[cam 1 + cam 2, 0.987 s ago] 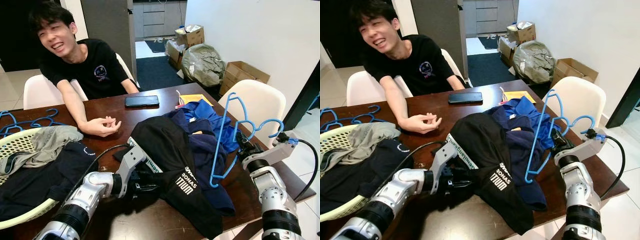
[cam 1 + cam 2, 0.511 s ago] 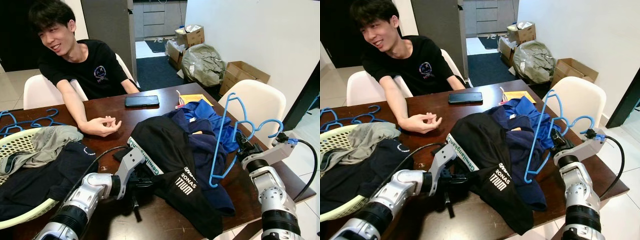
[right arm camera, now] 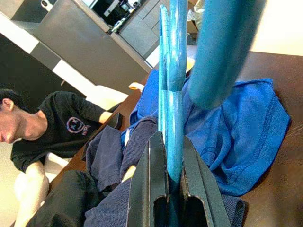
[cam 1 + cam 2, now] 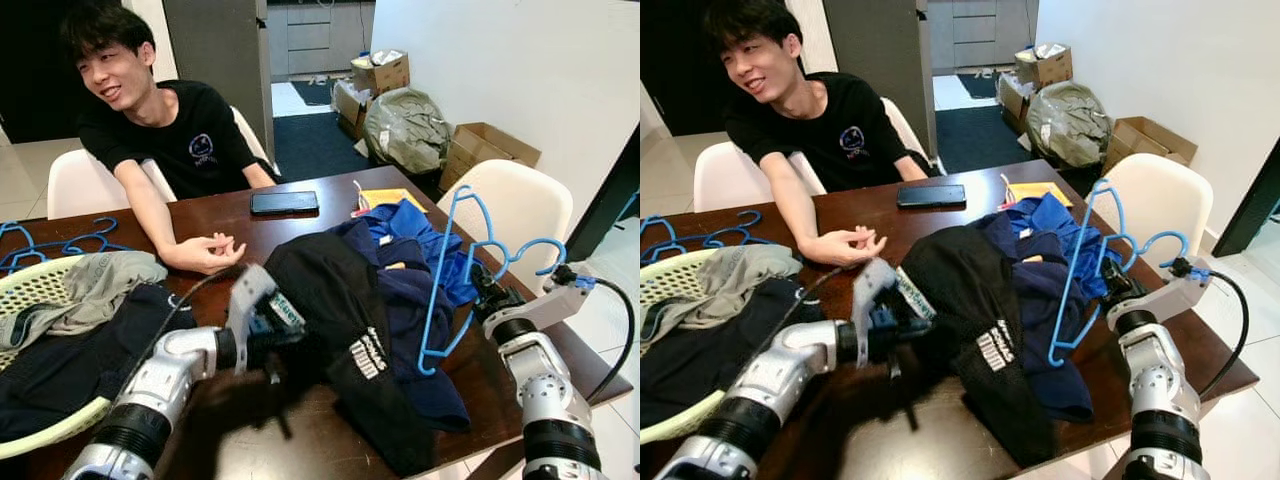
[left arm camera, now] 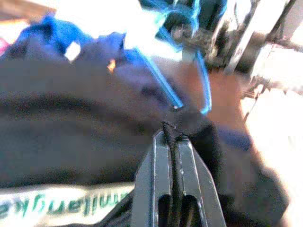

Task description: Hang hanger

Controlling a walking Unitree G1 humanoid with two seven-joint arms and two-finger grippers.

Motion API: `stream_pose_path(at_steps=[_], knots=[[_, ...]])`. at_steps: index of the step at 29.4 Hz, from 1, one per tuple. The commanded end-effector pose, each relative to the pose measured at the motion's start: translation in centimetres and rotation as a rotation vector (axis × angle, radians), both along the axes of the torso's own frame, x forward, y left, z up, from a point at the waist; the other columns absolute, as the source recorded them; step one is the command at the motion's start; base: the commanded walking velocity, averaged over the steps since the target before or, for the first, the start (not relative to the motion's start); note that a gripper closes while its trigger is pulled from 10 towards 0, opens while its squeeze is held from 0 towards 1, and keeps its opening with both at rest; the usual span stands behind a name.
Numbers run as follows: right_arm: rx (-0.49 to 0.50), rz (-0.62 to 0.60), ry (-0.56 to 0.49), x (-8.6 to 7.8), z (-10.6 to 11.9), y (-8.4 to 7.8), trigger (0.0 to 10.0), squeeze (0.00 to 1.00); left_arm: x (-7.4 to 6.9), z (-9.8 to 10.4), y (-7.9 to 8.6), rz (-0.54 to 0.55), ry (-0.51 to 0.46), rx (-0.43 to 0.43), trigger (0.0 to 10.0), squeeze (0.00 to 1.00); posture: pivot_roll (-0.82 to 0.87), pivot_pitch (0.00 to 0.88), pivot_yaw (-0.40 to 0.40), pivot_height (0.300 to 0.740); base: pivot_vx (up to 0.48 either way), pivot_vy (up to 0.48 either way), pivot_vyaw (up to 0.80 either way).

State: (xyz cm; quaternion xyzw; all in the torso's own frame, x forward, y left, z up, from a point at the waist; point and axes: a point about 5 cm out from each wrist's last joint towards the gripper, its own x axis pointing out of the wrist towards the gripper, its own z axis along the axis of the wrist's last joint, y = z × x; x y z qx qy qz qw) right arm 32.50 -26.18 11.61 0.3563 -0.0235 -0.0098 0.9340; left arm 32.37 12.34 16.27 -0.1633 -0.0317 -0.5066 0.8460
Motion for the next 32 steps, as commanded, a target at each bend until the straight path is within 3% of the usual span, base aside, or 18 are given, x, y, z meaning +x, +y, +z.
stream_pose_path(at_steps=[1,3,8,11,15,22,23,24,25,27,28,30,32], knots=[[0.007,-0.001,0.009,0.1,-0.3,0.1,10.0,0.0,0.5,4.8,1.1,0.012,-0.106,-0.187,0.0,0.0,-0.05,0.0,-0.009,0.74,0.0,0.0,0.0],[0.007,-0.009,0.009,0.0,-0.3,-0.1,10.0,0.0,0.4,8.2,2.3,-0.001,-0.157,-0.362,0.0,0.0,-0.05,0.0,-0.003,0.74,0.0,0.0,0.0],[0.013,-0.025,0.005,-0.1,-0.4,-0.4,10.0,0.0,0.2,10.5,2.7,-0.026,-0.198,-0.463,0.0,0.0,-0.04,0.0,0.006,0.74,0.0,0.0,0.0],[0.02,-0.034,0.001,-0.2,-0.5,-0.5,10.0,0.0,-0.7,13.5,2.6,-0.09,-0.262,-0.569,0.0,0.0,-0.03,0.0,0.005,0.74,0.0,0.0,0.0],[0.023,-0.034,0.0,-0.1,-0.5,-0.4,10.0,0.0,-1.2,14.5,2.3,-0.117,-0.286,-0.568,0.0,0.0,-0.02,0.0,0.004,0.74,0.0,0.0,0.0],[0.036,-0.028,-0.01,0.4,-0.4,0.1,10.0,0.0,-2.7,16.2,1.3,-0.146,-0.327,-0.459,0.0,0.0,-0.01,0.0,0.013,0.74,0.0,0.0,0.0],[0.041,-0.03,-0.011,0.3,-0.4,0.1,10.0,0.0,-2.9,16.0,0.7,-0.146,-0.328,-0.415,4.4,0.0,-0.01,0.0,0.013,0.74,0.0,0.0,0.0],[0.045,-0.031,-0.013,0.3,-0.4,0.1,10.0,0.0,-2.9,15.4,0.0,-0.138,-0.32,-0.35,10.0,0.0,-0.01,0.0,0.016,0.74,0.0,0.0,0.0],[0.045,-0.031,-0.013,0.3,-0.4,0.1,10.0,0.0,-2.9,15.4,0.0,-0.138,-0.32,-0.35,10.0,0.0,-0.01,0.0,0.016,0.74,0.0,0.0,0.0],[0.048,-0.031,-0.015,0.4,-0.4,0.1,10.0,0.0,-2.8,14.0,-1.1,-0.12,-0.308,-0.221,10.0,0.0,0.0,0.0,0.016,0.74,0.0,0.0,0.0],[0.048,-0.031,-0.015,0.4,-0.4,0.1,10.0,0.0,-2.8,14.0,-1.1,-0.12,-0.308,-0.221,10.0,0.0,0.0,0.0,0.016,0.74,0.0,0.0,0.0],[0.049,-0.03,-0.017,0.4,-0.4,0.3,10.0,0.0,-2.4,11.6,-2.4,-0.078,-0.264,-0.082,10.0,0.0,0.0,0.0,0.019,0.74,0.0,0.0,0.0],[0.05,-0.03,-0.018,0.4,-0.5,0.3,10.0,0.0,-2.3,10.8,-2.9,-0.066,-0.246,-0.045,10.0,0.0,0.0,0.0,0.019,0.74,0.0,0.0,0.0]])
